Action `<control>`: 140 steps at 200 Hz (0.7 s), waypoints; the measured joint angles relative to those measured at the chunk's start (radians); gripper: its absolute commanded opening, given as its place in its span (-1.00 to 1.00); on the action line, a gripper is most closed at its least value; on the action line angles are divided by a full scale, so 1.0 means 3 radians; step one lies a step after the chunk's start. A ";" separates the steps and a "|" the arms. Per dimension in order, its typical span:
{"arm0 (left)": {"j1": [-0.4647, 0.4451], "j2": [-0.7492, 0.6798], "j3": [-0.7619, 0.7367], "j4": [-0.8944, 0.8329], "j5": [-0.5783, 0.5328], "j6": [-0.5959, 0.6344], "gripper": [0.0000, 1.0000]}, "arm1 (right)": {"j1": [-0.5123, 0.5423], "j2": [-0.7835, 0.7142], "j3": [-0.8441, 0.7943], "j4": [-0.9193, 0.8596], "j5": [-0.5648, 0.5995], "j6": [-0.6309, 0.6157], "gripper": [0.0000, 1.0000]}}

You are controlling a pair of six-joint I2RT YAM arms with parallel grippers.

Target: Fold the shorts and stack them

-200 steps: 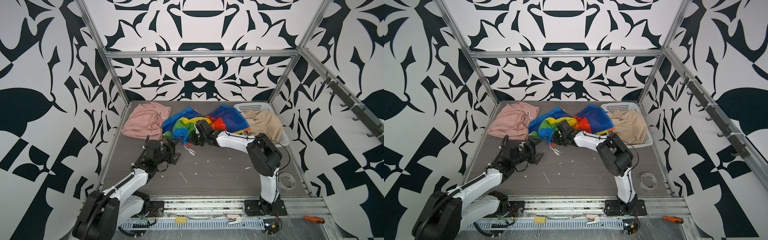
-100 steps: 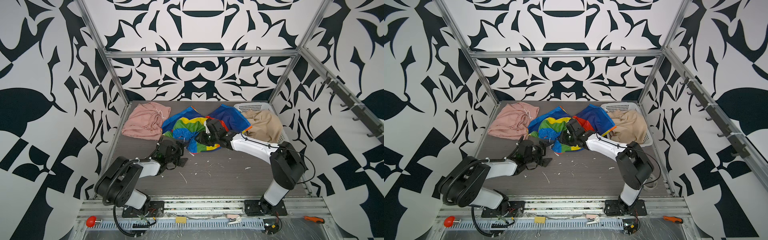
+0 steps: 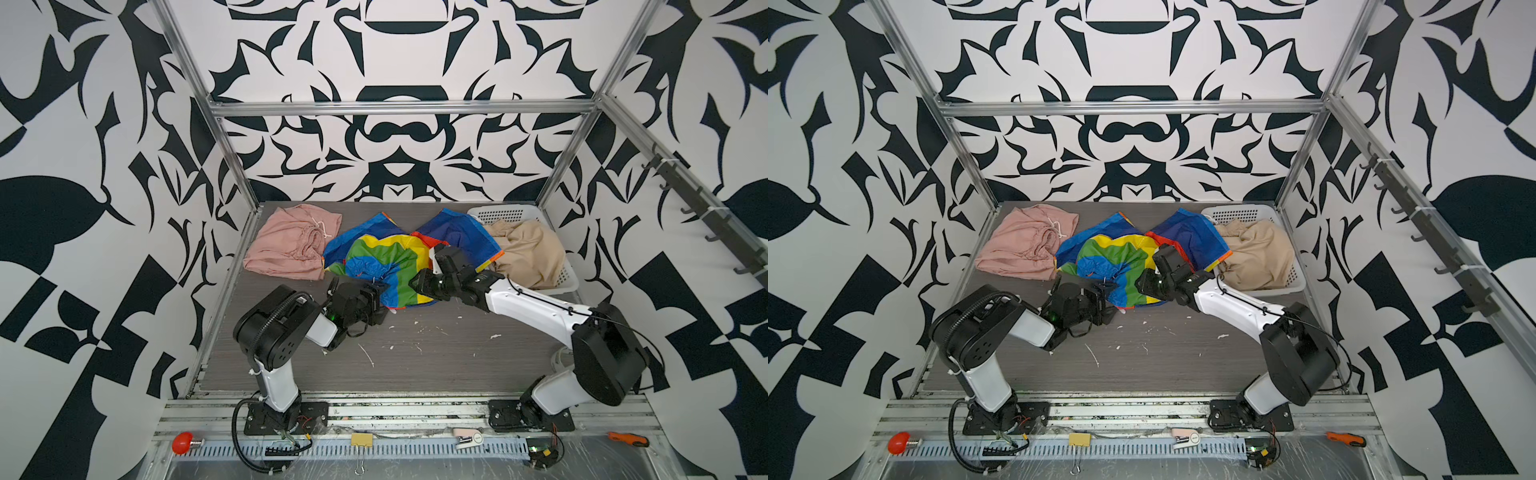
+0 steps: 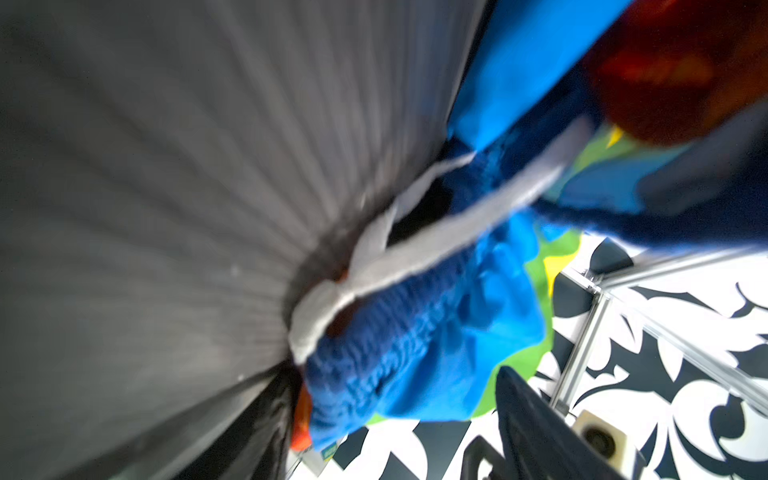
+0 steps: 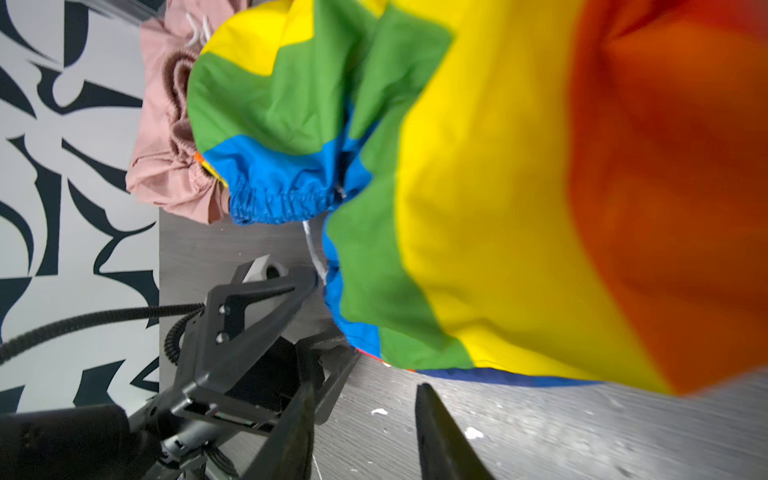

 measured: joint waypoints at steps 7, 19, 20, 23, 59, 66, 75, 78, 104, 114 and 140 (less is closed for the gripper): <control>-0.0009 0.0015 -0.0010 0.0025 -0.0014 -0.0003 0.30 | -0.0033 -0.0034 -0.0020 -0.0006 0.0001 -0.0004 -0.15; -0.0018 0.0046 -0.0025 0.0065 -0.0039 0.0024 0.15 | -0.0086 -0.0093 -0.0047 -0.0010 0.0000 -0.0009 -0.16; -0.0017 0.0048 -0.0027 0.0075 -0.0047 0.0031 0.14 | -0.0089 -0.0095 -0.0048 -0.0010 0.0001 -0.0009 -0.16; -0.0018 0.0053 -0.0029 0.0083 -0.0053 0.0046 0.11 | -0.0102 -0.0107 -0.0053 -0.0009 0.0001 -0.0010 -0.15; -0.0017 0.0095 -0.0036 0.0104 -0.0131 0.0169 -0.35 | -0.0144 -0.0209 -0.0089 -0.0011 0.0000 -0.0032 -0.16; -0.0017 0.0109 -0.0034 0.0117 -0.0137 0.0200 -0.46 | -0.0144 -0.0214 -0.0093 -0.0010 0.0001 -0.0034 -0.16; -0.0017 0.0125 -0.0034 0.0139 -0.0146 0.0225 -0.60 | -0.0144 -0.0215 -0.0102 -0.0009 0.0000 -0.0036 -0.16; -0.0017 0.0130 -0.0033 0.0140 -0.0146 0.0256 -0.63 | -0.0144 -0.0215 -0.0104 -0.0009 -0.0001 -0.0036 -0.16; -0.0017 0.0132 -0.0013 0.0093 -0.0154 0.0364 -0.64 | -0.0144 -0.0215 -0.0148 -0.0009 -0.0006 -0.0045 -0.16; -0.0017 0.0104 0.0005 0.0020 -0.0154 0.0413 -0.66 | -0.0144 -0.0215 -0.0164 -0.0011 -0.0010 -0.0046 -0.16; 0.0000 -0.0125 0.0024 -0.0268 -0.0141 0.0607 -0.67 | -0.0148 -0.0215 -0.0186 -0.0017 -0.0015 -0.0061 -0.16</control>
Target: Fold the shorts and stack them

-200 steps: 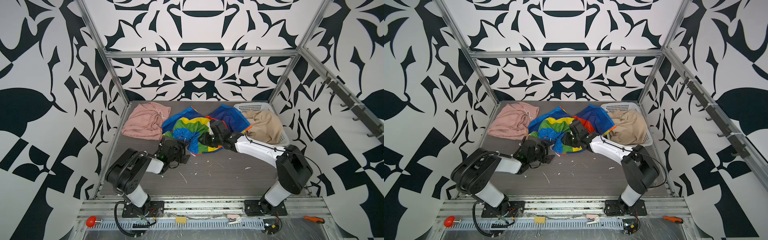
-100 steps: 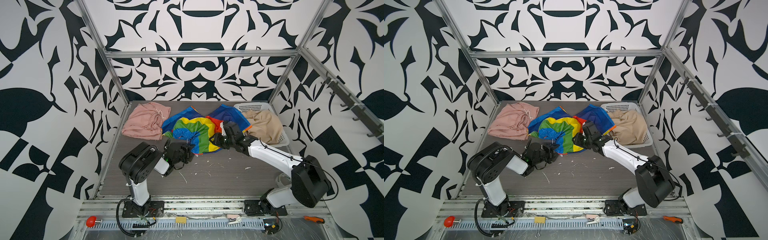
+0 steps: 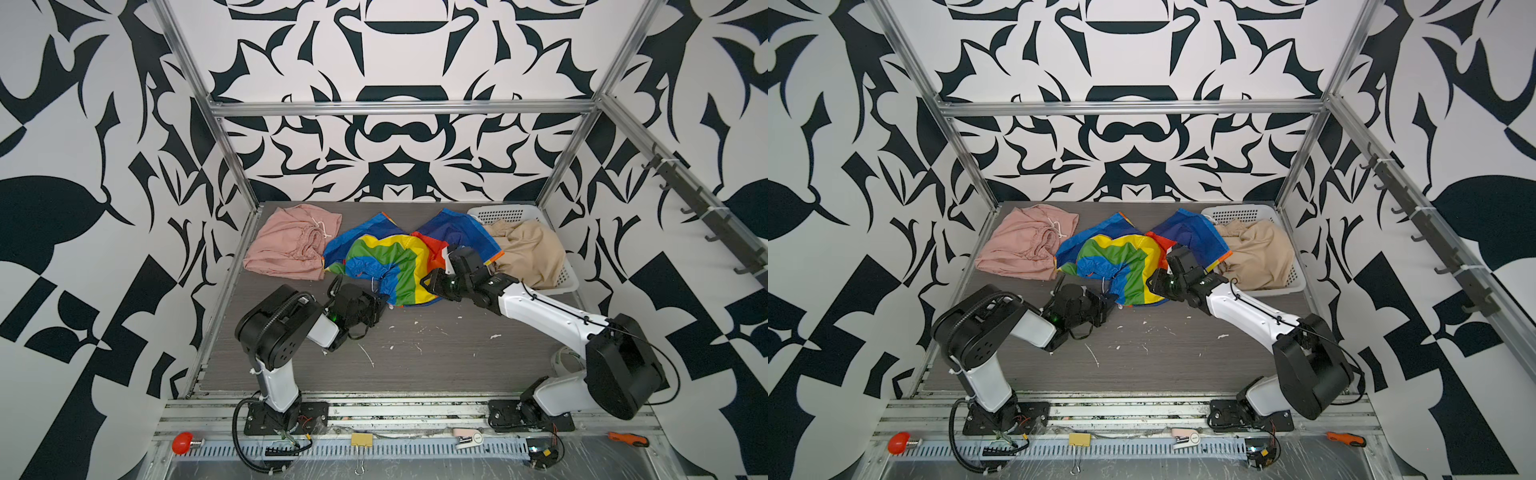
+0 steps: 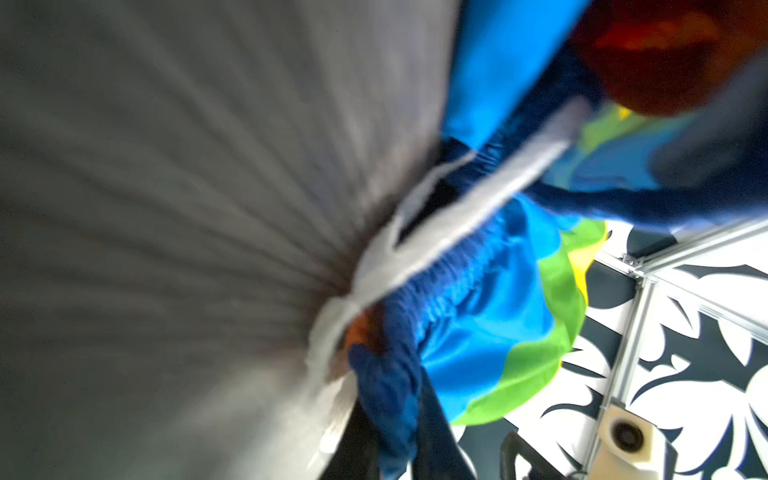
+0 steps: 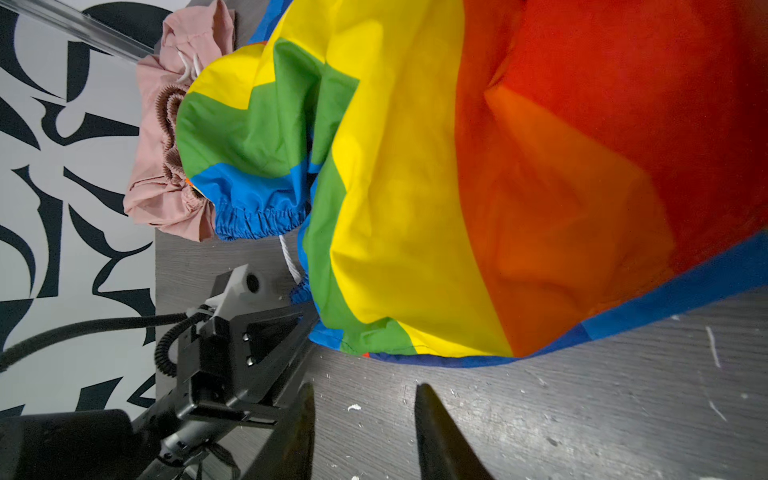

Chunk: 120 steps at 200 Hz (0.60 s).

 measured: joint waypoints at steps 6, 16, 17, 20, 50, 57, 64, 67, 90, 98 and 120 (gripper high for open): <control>0.0015 -0.0078 0.0017 -0.0100 0.0018 0.0061 -0.62 | -0.0004 0.0000 -0.0003 -0.0004 -0.0001 -0.0008 -0.16; 0.0048 -0.0206 0.0057 -0.0285 0.0052 0.0184 -0.62 | -0.0017 -0.0001 -0.0004 -0.0025 -0.0001 -0.0023 -0.16; 0.0050 -0.0214 0.0062 -0.0299 0.0052 0.0187 -0.63 | -0.0018 -0.0001 -0.0004 -0.0028 0.0000 -0.0024 -0.17; 0.0058 -0.0254 0.0081 -0.0361 0.0062 0.0220 -0.68 | -0.0020 -0.0004 -0.0004 -0.0036 0.0000 -0.0032 -0.16; 0.0145 -0.0688 0.0280 -0.0975 0.0117 0.0645 -0.99 | -0.0067 -0.0072 -0.0025 -0.0085 -0.0006 -0.0095 -0.16; 0.0161 -0.0779 0.0313 -0.1094 0.0125 0.0726 -0.98 | -0.0086 -0.0104 -0.0034 -0.0094 -0.0010 -0.0103 -0.16; 0.0179 -0.0860 0.0346 -0.1213 0.0130 0.0799 -0.98 | -0.0106 -0.0135 -0.0046 -0.0098 -0.0011 -0.0109 -0.16; 0.0184 -0.0890 0.0360 -0.1261 0.0137 0.0833 -0.98 | -0.0111 -0.0148 -0.0047 -0.0103 -0.0011 -0.0112 -0.16; 0.0262 -0.1066 0.0449 -0.1633 0.0170 0.1076 -0.70 | -0.0173 -0.0243 -0.0060 -0.0140 -0.0014 -0.0140 -0.16; 0.0290 -0.1097 0.0481 -0.1745 0.0186 0.1141 -0.59 | -0.0188 -0.0264 -0.0062 -0.0146 -0.0015 -0.0151 -0.16; 0.0341 -0.1114 0.0563 -0.1999 0.0234 0.1314 -0.44 | -0.0217 -0.0304 -0.0085 -0.0158 -0.0015 -0.0168 -0.17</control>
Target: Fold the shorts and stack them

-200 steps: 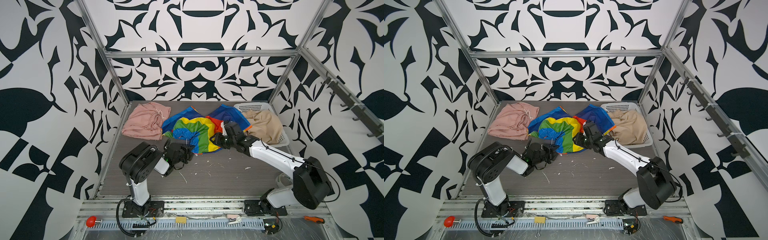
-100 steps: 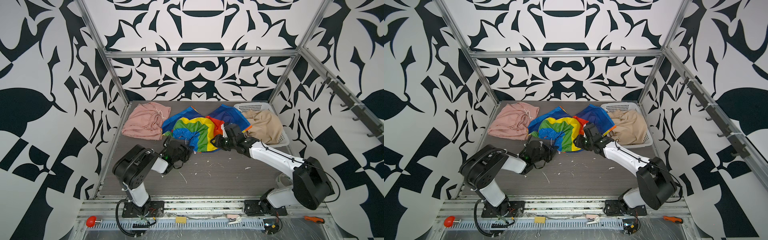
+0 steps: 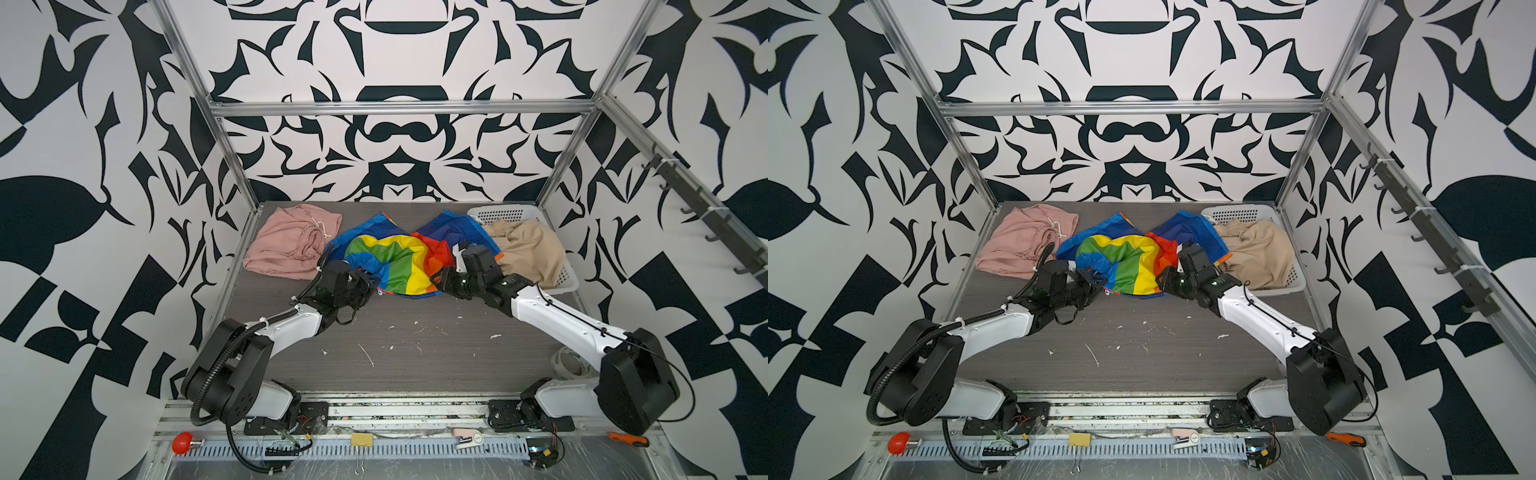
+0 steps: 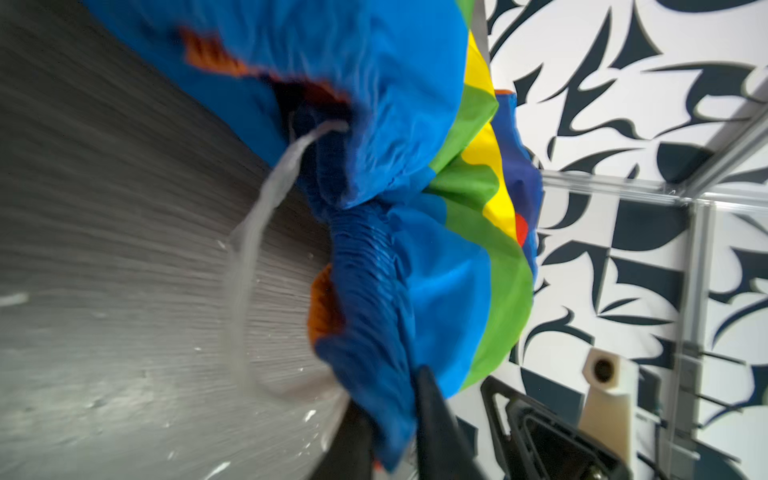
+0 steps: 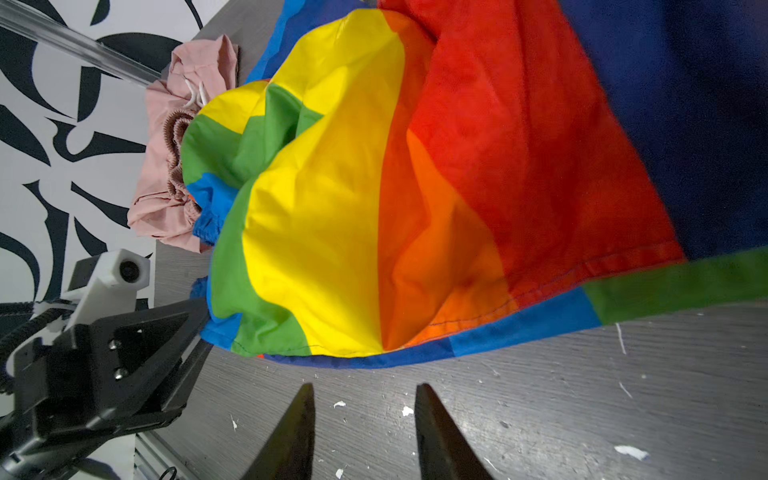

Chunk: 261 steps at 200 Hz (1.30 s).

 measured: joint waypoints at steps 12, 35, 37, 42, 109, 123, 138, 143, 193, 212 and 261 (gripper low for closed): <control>0.0011 0.0008 0.0013 -0.0065 0.0041 0.0042 -0.39 | -0.0001 -0.0006 -0.0025 -0.0003 -0.0003 -0.0003 -0.17; 0.0013 0.0131 0.0015 -0.0074 0.0109 0.0060 -0.37 | -0.0001 -0.0008 -0.0088 -0.0010 -0.0013 -0.0003 -0.17; 0.0013 0.0146 0.0015 -0.0074 0.0114 0.0060 -0.37 | -0.0001 -0.0008 -0.0093 -0.0010 -0.0013 -0.0003 -0.17; 0.0013 0.0181 0.0015 -0.0074 0.0122 0.0060 -0.37 | -0.0001 -0.0009 -0.0107 -0.0011 -0.0014 -0.0001 -0.17; 0.0011 0.0373 -0.0006 0.0010 0.0155 0.0097 -1.00 | -0.0031 -0.0195 -0.0228 -0.0039 -0.0020 -0.0001 -0.18; 0.0024 0.0387 -0.0008 0.0037 0.0163 0.0168 -1.00 | -0.0053 -0.0239 -0.0238 -0.0056 -0.0020 -0.0003 -0.17; 0.0102 0.0342 0.0025 -0.0048 0.0214 0.0268 -1.00 | -0.0103 -0.0298 -0.0239 -0.0112 -0.0013 -0.0017 -0.16; 0.0145 0.0299 0.0057 -0.0127 0.0223 0.0323 -1.00 | -0.0128 -0.0329 -0.0239 -0.0141 -0.0004 -0.0025 -0.16; 0.0641 -0.0525 0.1104 -0.1143 0.0233 0.0992 -1.00 | -0.0567 -0.0726 -0.0238 -0.0387 0.0123 -0.0135 0.42; 0.0724 -0.0707 0.1263 -0.1236 0.0284 0.1109 -1.00 | -0.0641 -0.0690 -0.0251 -0.0352 0.0128 -0.0041 0.59; 0.0731 -0.0649 0.1020 -0.1549 0.0394 0.1202 -1.00 | -0.0432 -0.0412 -0.0666 -0.0005 0.0120 0.0345 0.65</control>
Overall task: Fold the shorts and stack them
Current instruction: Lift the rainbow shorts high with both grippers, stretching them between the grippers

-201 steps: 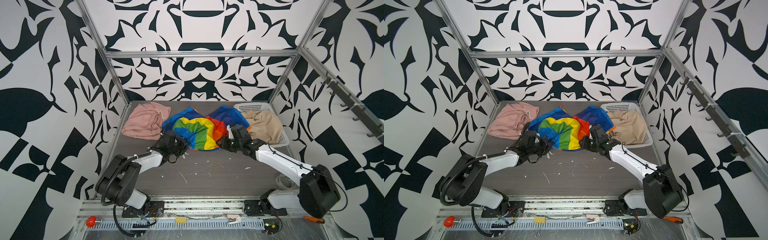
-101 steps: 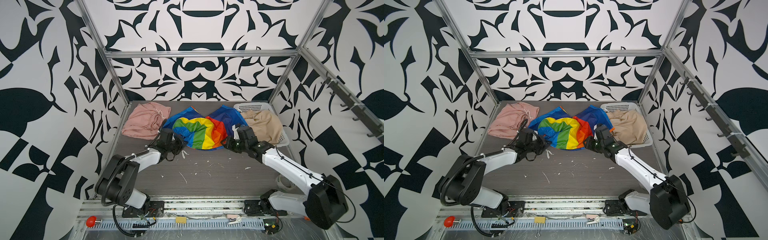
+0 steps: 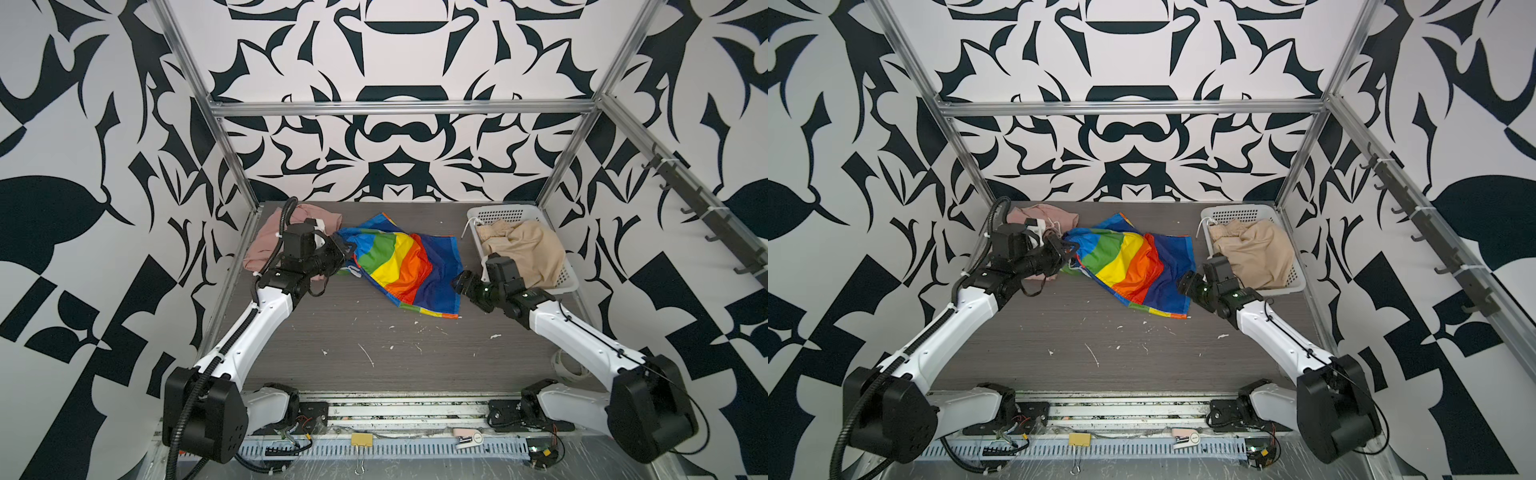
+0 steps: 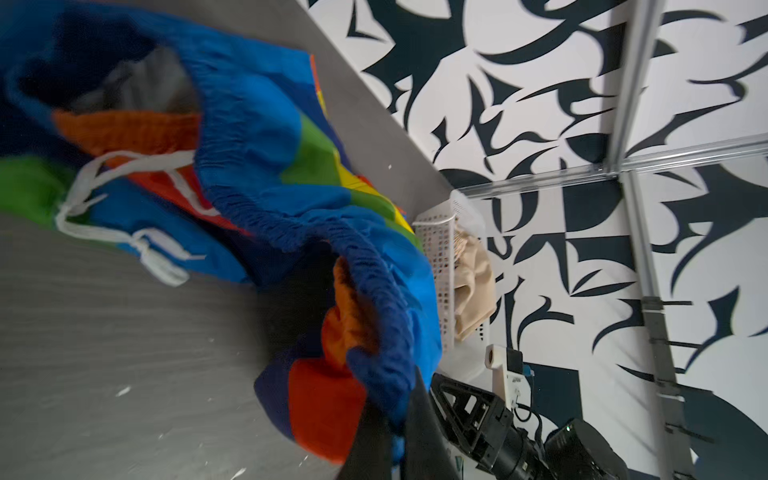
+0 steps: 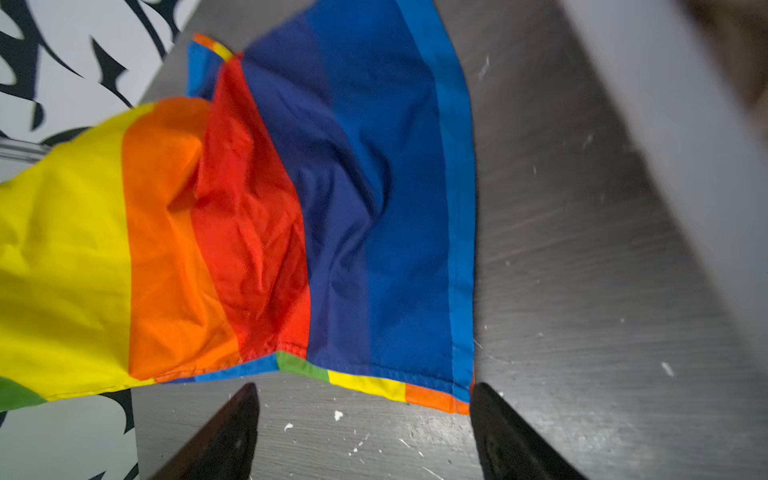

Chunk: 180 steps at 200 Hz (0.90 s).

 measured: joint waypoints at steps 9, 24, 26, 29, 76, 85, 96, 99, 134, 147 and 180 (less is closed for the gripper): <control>0.0003 0.0000 -0.0045 -0.0052 0.0001 0.0009 -1.00 | 0.0075 0.0000 -0.0099 0.0024 0.0015 0.0089 0.65; 0.0006 0.0000 -0.0069 -0.0104 0.0003 0.0029 -1.00 | 0.0178 -0.0013 -0.0224 0.0061 0.0064 0.0201 0.65; 0.0006 0.0000 -0.0072 -0.0106 0.0005 0.0033 -1.00 | 0.0187 -0.0014 -0.0235 0.0062 0.0069 0.0211 0.65; 0.0008 0.0000 -0.0076 -0.0107 0.0005 0.0038 -1.00 | 0.0209 -0.0023 -0.0263 0.0065 0.0084 0.0235 0.65; 0.0024 0.0000 -0.0097 -0.0120 0.0013 0.0072 -1.00 | 0.0264 -0.0116 -0.0542 0.0080 0.0263 0.0352 0.51; 0.0025 0.0000 -0.0097 -0.0120 0.0013 0.0079 -1.00 | 0.0264 -0.0098 -0.0543 0.0072 0.0313 0.0347 0.47; 0.0025 -0.0001 -0.0098 -0.0120 0.0013 0.0088 -1.00 | 0.0264 -0.0064 -0.0543 0.0078 0.0354 0.0333 0.38; 0.0025 -0.0001 -0.0098 -0.0120 0.0013 0.0089 -1.00 | 0.0264 -0.0053 -0.0543 0.0079 0.0366 0.0332 0.37; 0.0028 -0.0027 -0.0099 -0.0131 0.0013 0.0131 -1.00 | 0.0267 0.0266 -0.0543 0.0197 0.0421 0.0273 0.04; 0.0037 -0.0052 -0.0116 -0.0131 0.0014 0.0142 -1.00 | 0.0268 0.0342 -0.0529 0.0299 0.0441 0.0263 -0.10; 0.0052 -0.0104 -0.0159 -0.0145 0.0013 0.0161 -1.00 | 0.0268 0.0554 -0.0441 0.0426 0.0497 0.0211 -0.70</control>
